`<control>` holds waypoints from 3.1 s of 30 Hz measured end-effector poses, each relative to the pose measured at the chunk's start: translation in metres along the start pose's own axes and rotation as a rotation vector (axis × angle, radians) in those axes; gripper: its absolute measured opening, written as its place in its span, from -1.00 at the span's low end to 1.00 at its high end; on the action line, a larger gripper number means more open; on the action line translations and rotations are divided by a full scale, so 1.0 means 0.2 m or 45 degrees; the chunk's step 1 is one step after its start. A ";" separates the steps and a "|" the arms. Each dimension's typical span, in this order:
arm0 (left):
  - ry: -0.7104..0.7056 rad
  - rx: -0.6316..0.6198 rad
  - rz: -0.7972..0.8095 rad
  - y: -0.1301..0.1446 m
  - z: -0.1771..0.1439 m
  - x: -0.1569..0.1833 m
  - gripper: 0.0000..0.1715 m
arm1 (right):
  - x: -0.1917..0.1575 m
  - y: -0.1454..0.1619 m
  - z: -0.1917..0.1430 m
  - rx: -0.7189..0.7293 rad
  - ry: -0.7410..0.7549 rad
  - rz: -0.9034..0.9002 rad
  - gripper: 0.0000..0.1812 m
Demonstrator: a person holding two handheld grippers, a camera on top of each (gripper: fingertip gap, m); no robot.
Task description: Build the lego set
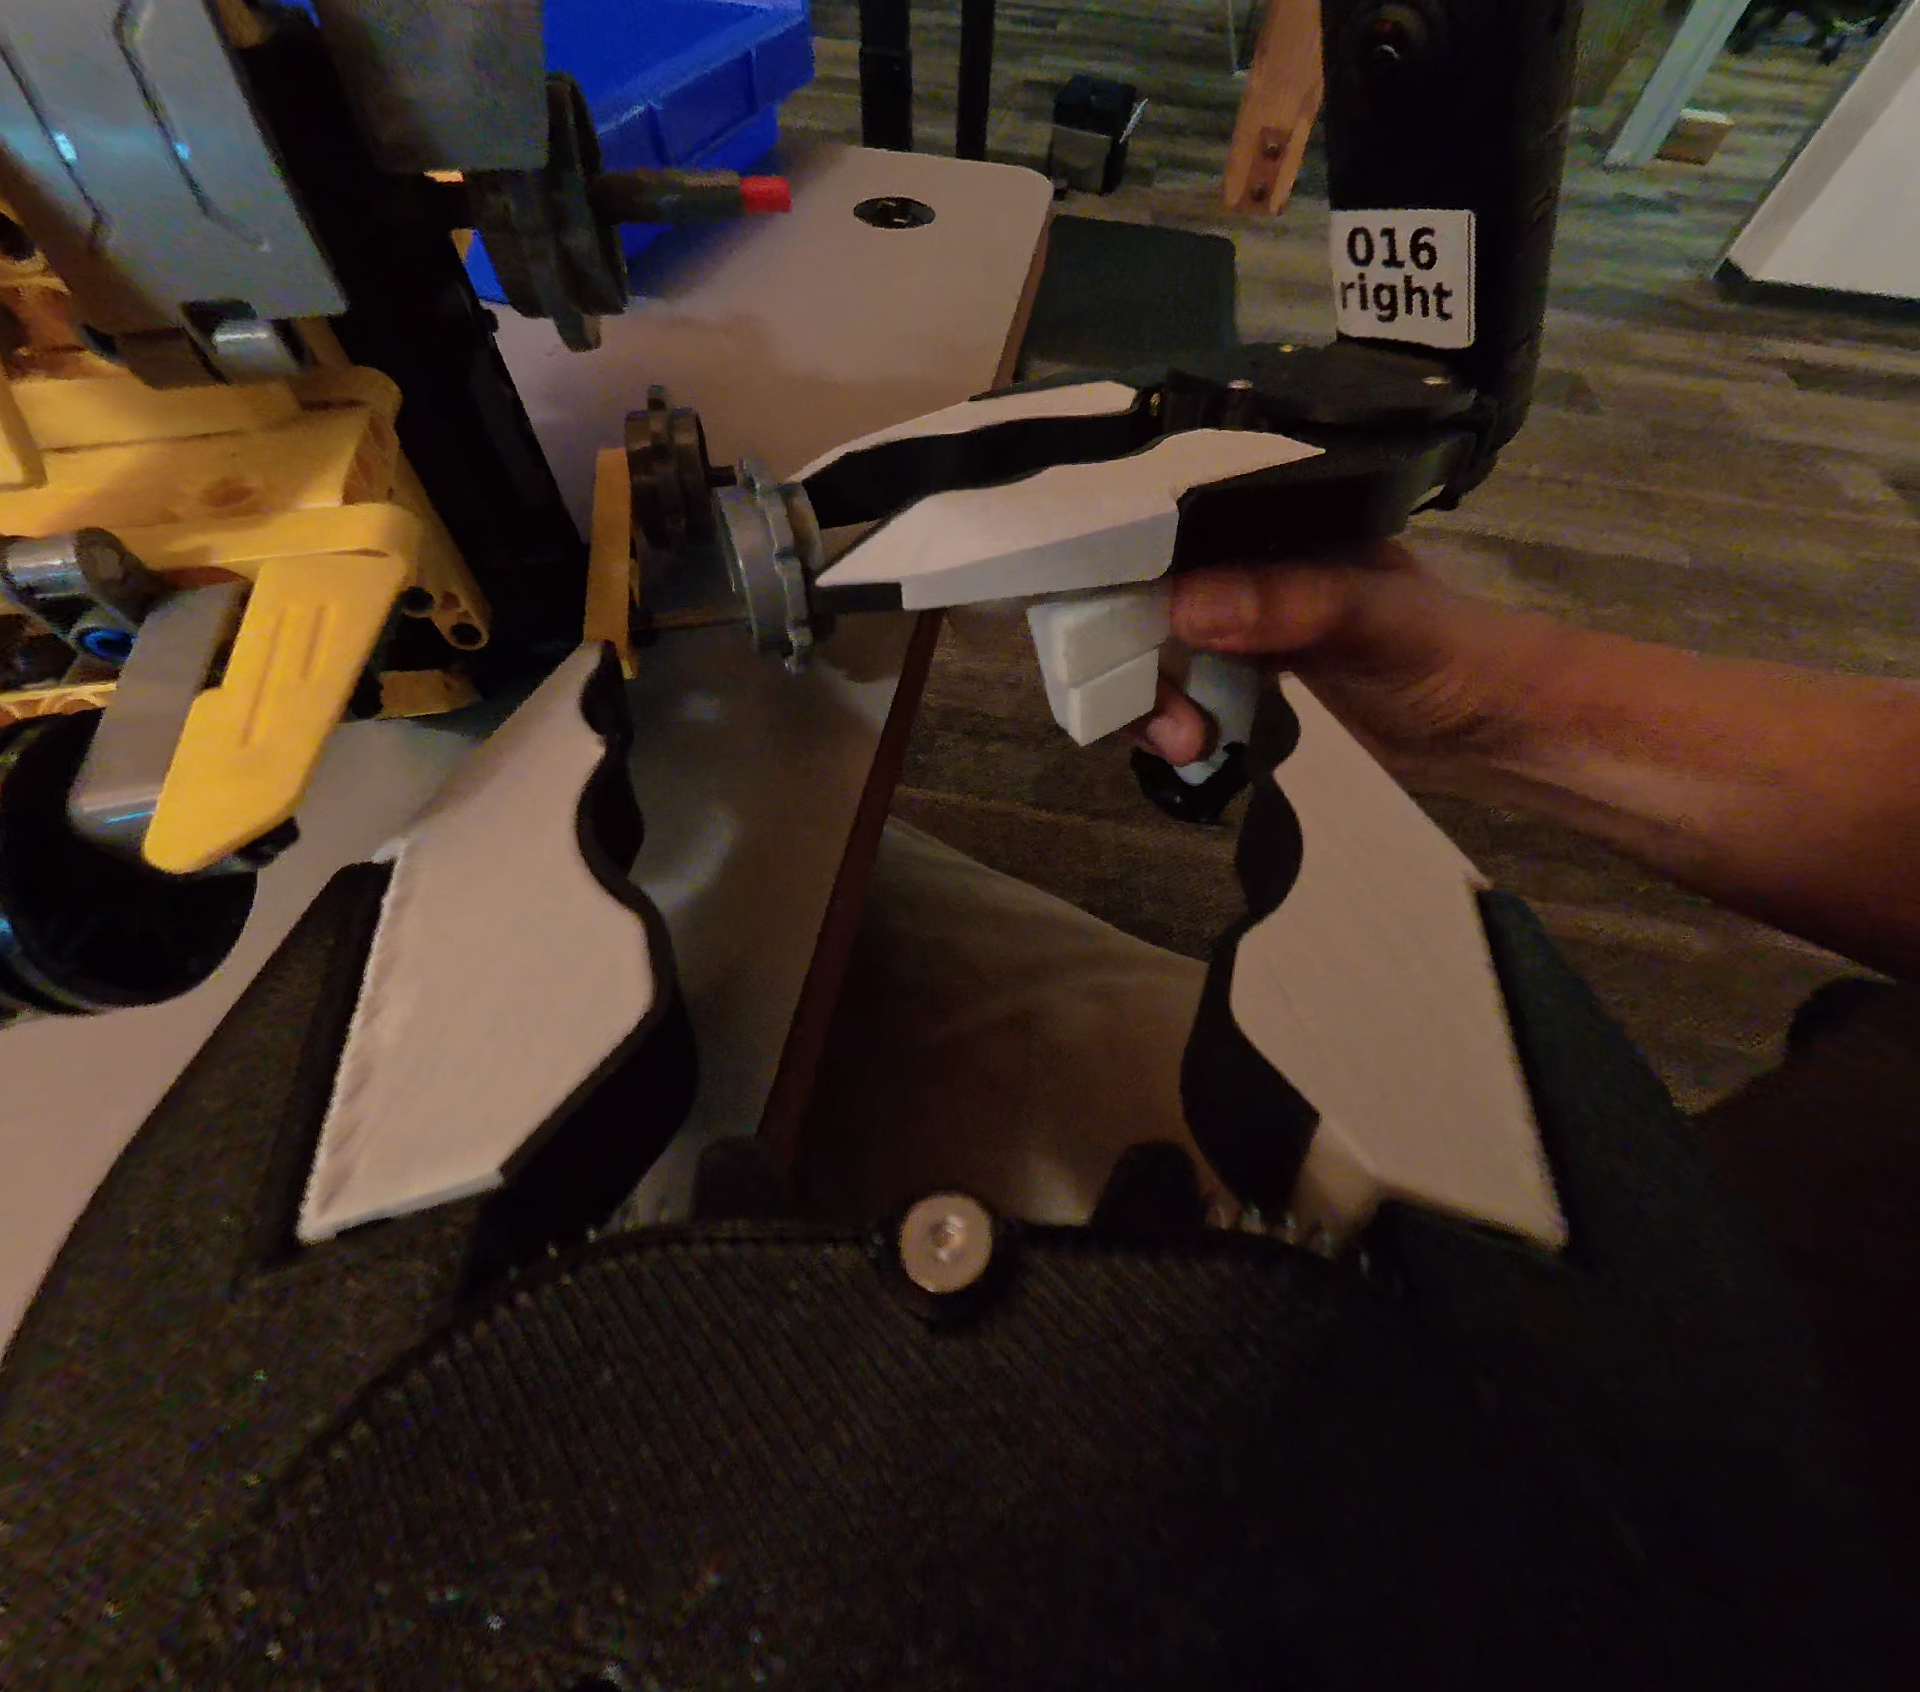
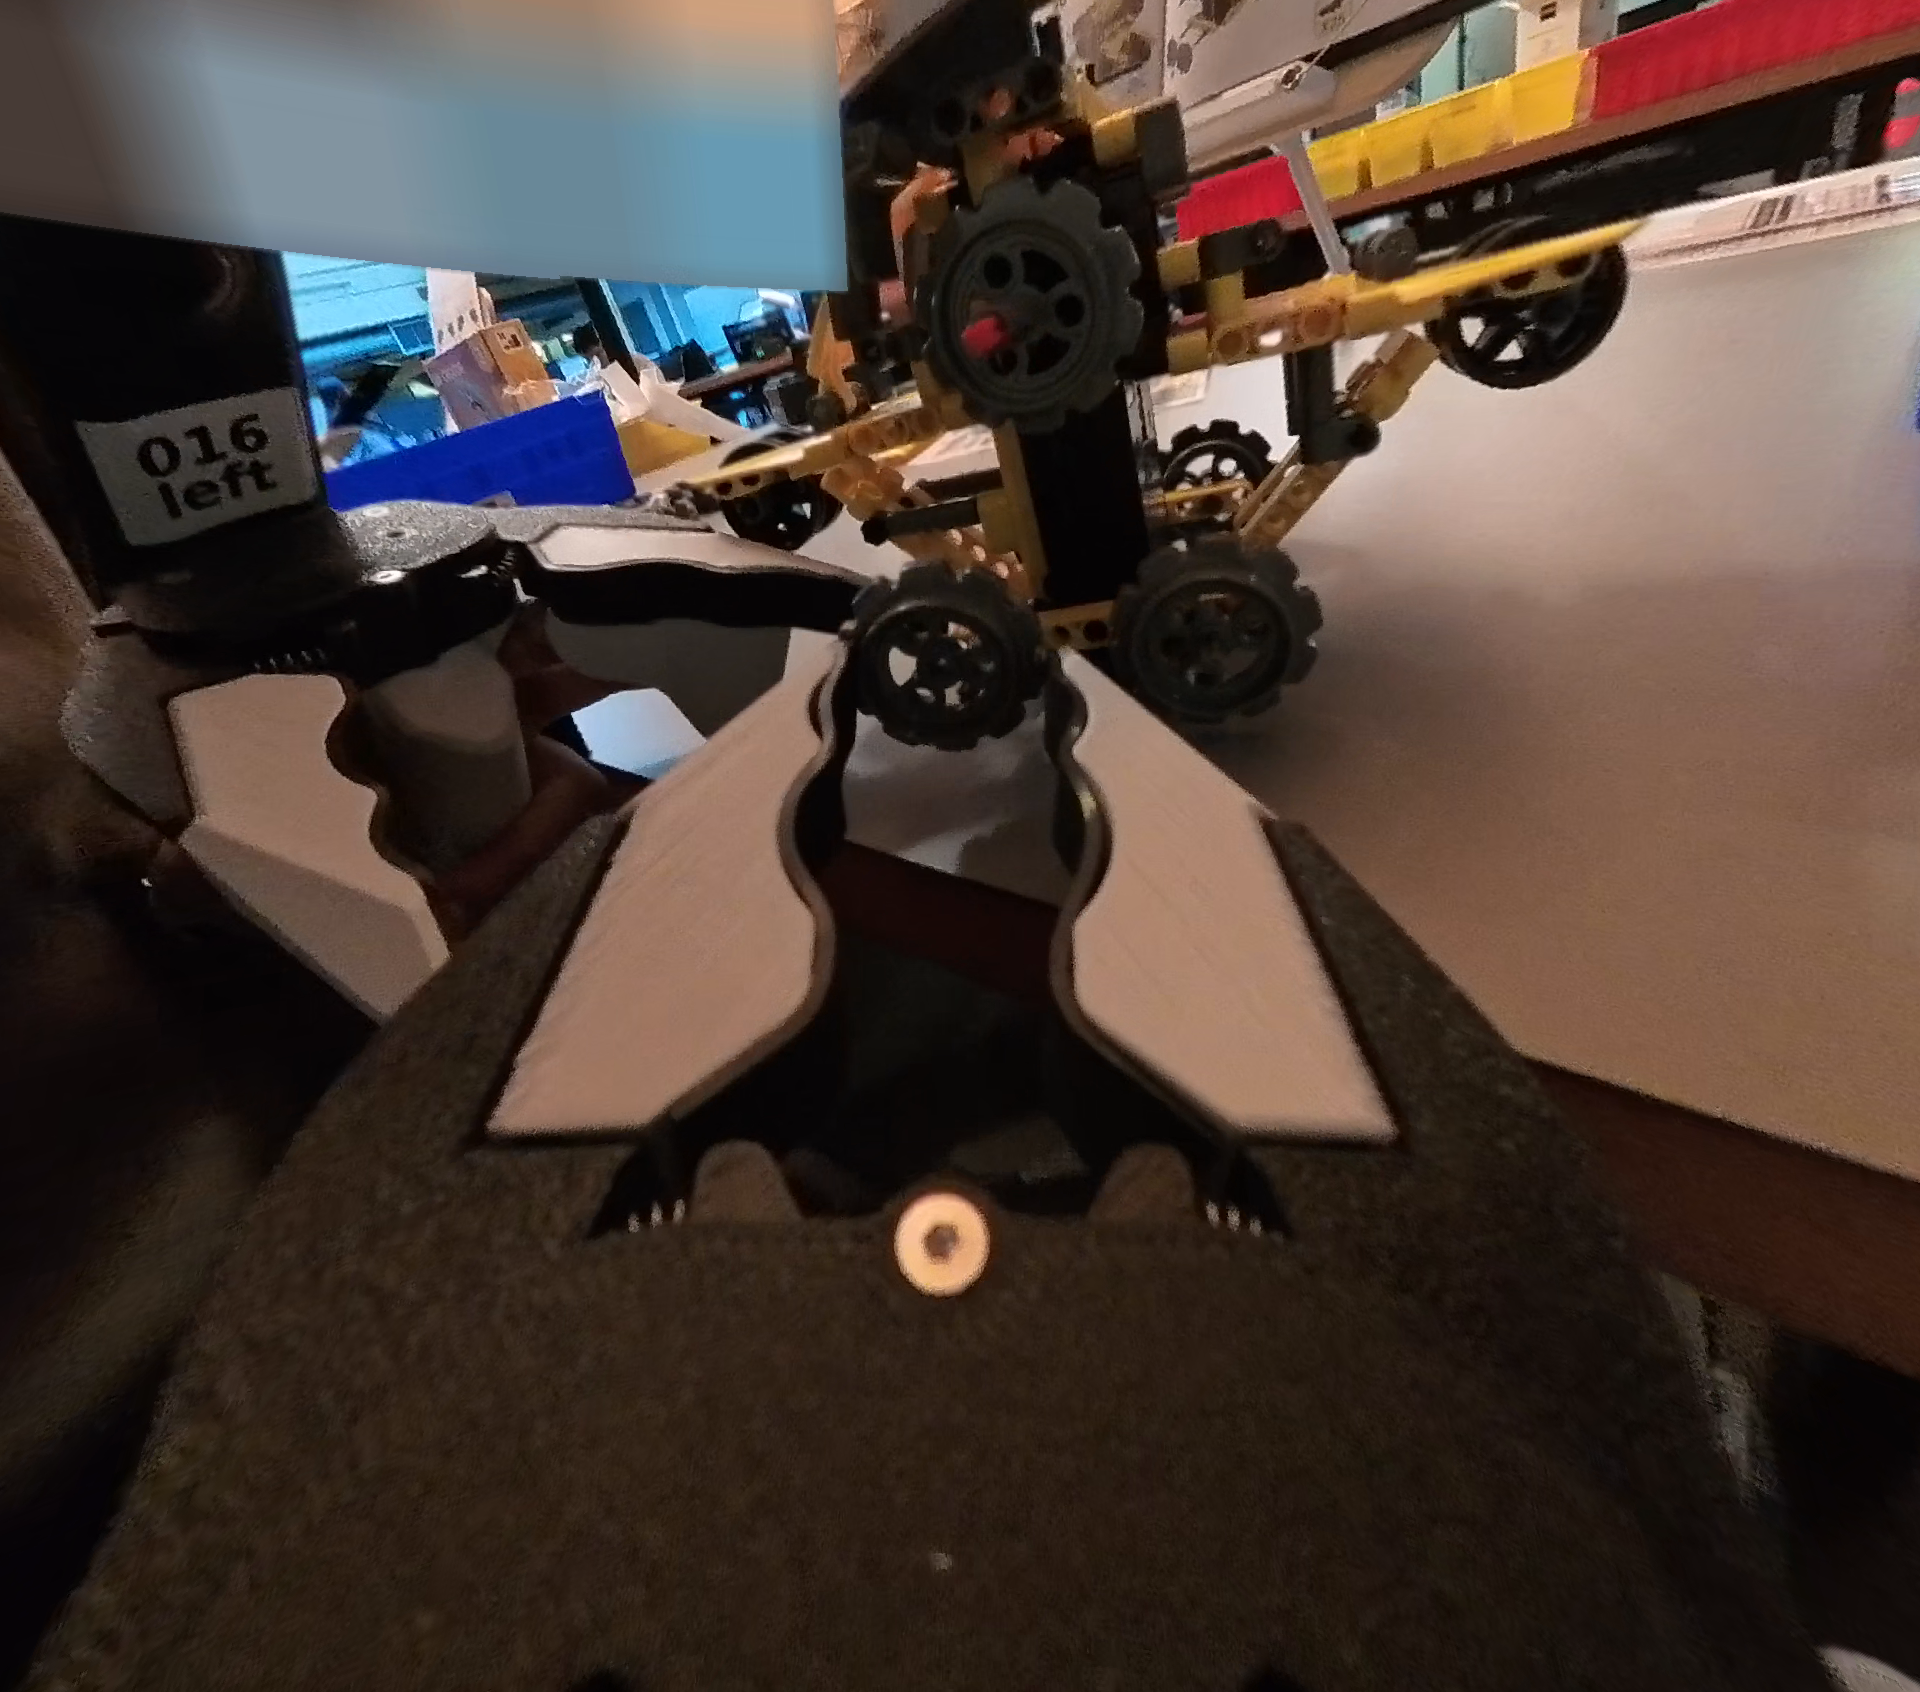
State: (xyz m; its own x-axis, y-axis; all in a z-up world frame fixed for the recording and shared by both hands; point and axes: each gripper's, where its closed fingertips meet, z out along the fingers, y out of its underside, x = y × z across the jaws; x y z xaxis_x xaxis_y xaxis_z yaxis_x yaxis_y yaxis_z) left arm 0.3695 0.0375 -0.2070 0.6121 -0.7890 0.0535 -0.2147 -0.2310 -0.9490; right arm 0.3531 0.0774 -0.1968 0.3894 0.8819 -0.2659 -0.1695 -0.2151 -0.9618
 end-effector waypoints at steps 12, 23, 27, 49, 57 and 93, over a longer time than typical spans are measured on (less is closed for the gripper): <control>0.060 0.056 -0.099 -0.03 -0.03 -0.01 0.24 | 0.01 0.03 0.01 -0.164 0.082 -0.042 -0.61; 0.070 0.065 -0.119 -0.04 -0.03 -0.01 0.22 | 0.02 0.05 0.00 -0.263 0.117 -0.077 -0.61; 0.070 0.063 -0.112 -0.04 -0.03 -0.01 0.22 | 0.02 0.05 0.00 -0.240 0.113 -0.051 -0.61; 0.094 0.020 -0.094 -0.02 -0.04 0.03 0.21 | 0.01 0.05 0.03 -0.162 0.190 -0.008 -0.61; -0.004 -0.082 -0.009 0.02 -0.04 0.00 0.29 | 0.01 0.04 0.03 -0.094 0.268 0.003 -0.61; -0.015 -0.197 0.042 0.07 0.02 -0.03 0.44 | 0.01 0.07 0.03 -0.096 0.282 0.142 -0.61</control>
State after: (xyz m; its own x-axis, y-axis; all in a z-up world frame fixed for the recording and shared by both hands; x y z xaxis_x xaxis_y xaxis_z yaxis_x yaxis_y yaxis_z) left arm 0.3662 0.0406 -0.2219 0.6117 -0.7909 0.0183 -0.3493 -0.2907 -0.8908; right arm 0.3472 0.0790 -0.2107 0.5625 0.7391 -0.3706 -0.1581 -0.3438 -0.9256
